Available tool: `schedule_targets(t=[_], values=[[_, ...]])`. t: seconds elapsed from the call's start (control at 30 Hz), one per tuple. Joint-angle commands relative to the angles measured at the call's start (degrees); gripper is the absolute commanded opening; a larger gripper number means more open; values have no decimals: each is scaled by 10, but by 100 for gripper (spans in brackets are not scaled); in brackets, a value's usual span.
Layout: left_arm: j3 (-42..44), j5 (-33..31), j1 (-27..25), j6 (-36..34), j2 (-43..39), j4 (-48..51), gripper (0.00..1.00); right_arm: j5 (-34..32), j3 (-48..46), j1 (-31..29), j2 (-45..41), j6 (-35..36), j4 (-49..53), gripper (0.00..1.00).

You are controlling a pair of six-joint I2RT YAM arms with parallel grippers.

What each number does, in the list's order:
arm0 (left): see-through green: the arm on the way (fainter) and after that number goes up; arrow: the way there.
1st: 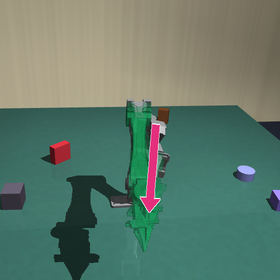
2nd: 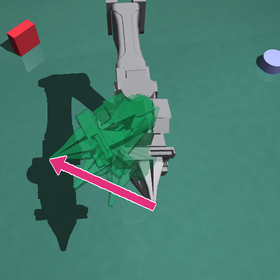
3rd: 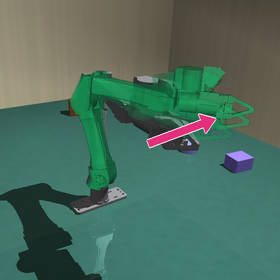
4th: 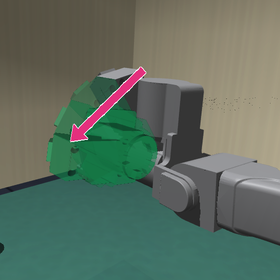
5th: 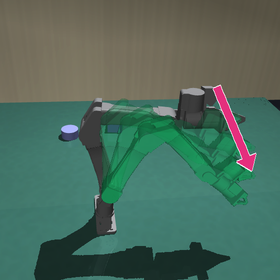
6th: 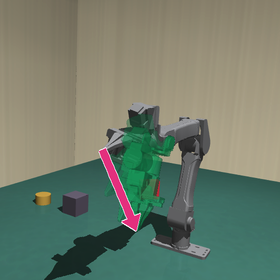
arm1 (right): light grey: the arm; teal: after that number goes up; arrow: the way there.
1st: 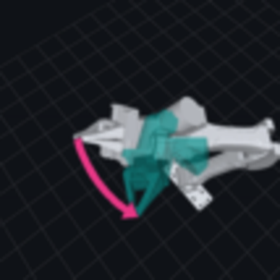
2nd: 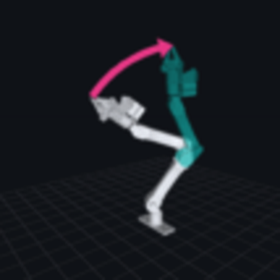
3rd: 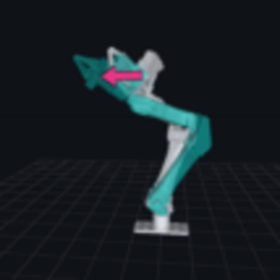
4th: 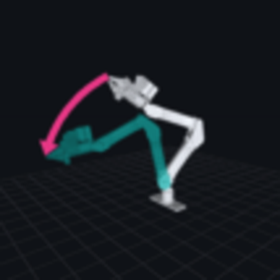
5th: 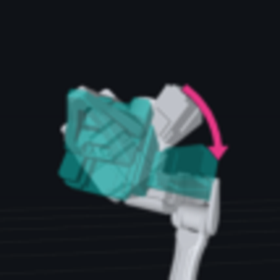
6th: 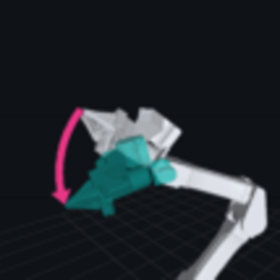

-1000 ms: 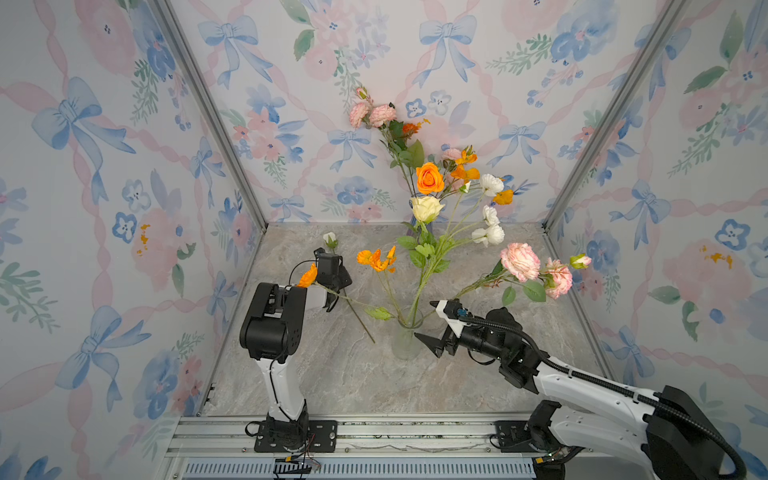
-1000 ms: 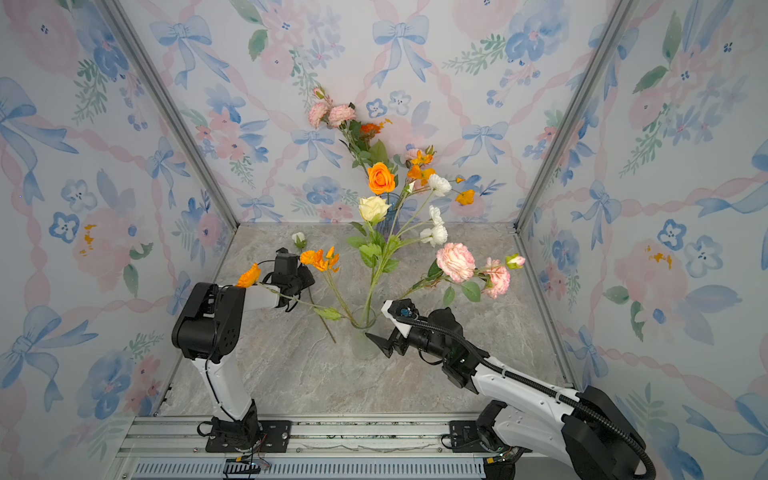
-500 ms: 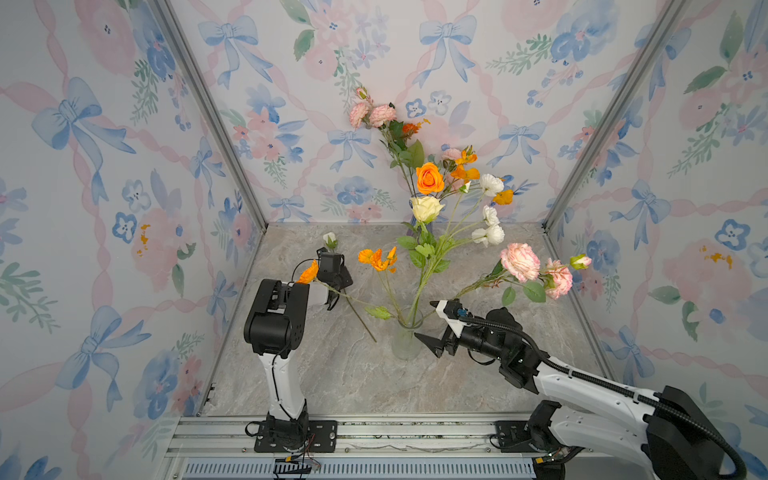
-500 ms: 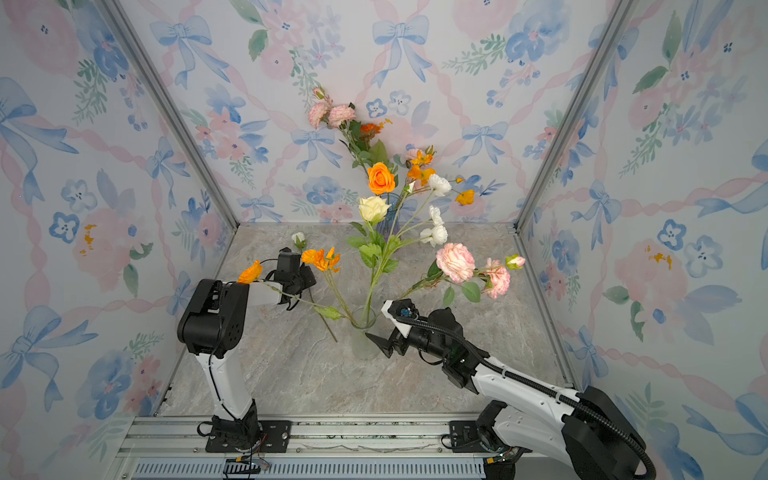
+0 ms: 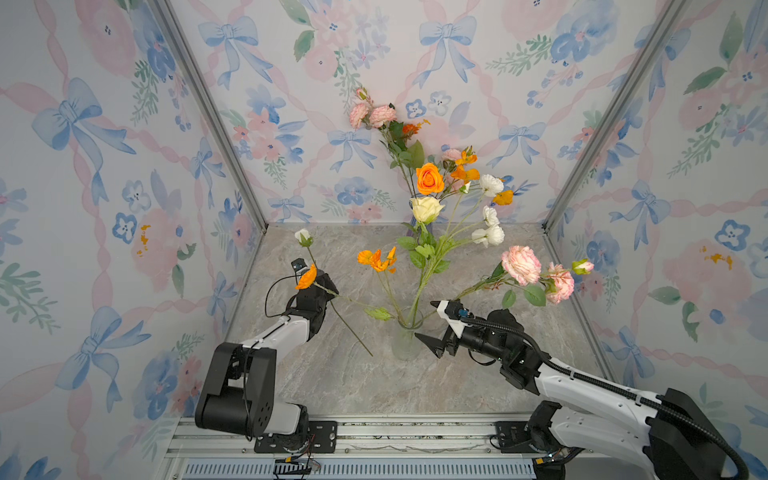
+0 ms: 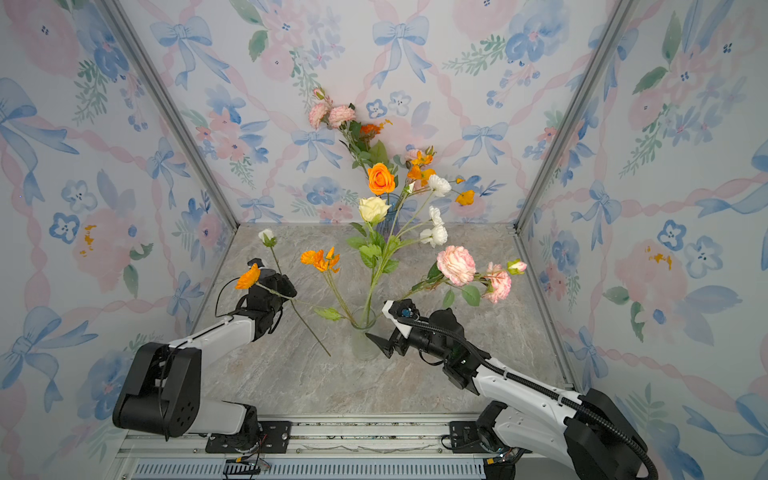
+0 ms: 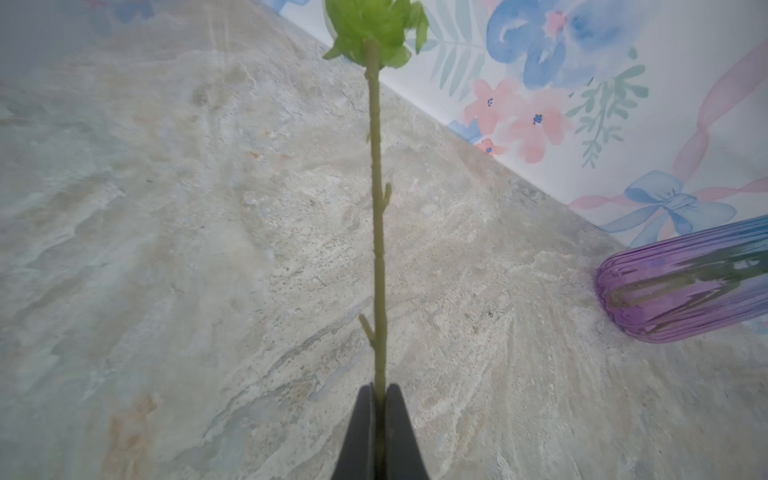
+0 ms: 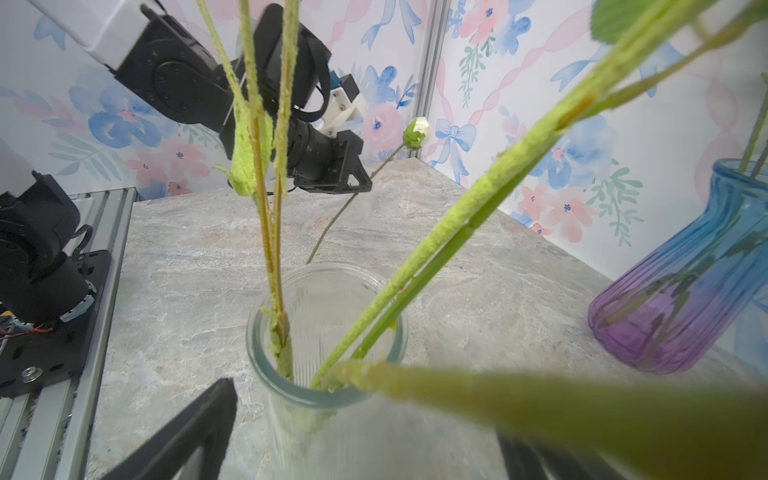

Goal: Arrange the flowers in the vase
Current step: 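Lift the white rosebud upright with the left gripper, then carry the white rosebud over the glass cup and lower the stem in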

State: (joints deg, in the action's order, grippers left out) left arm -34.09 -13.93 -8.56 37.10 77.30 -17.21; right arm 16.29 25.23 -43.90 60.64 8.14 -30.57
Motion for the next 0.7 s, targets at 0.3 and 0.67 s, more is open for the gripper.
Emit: schedule_targets(t=[0.3, 0.67], values=[[41, -314, -106, -133, -340, 61, 0, 2, -1, 1, -11, 1, 6, 97], [11, -198, -160, -246, -520, 46, 0, 1, 2, 0, -7, 6, 10, 97]])
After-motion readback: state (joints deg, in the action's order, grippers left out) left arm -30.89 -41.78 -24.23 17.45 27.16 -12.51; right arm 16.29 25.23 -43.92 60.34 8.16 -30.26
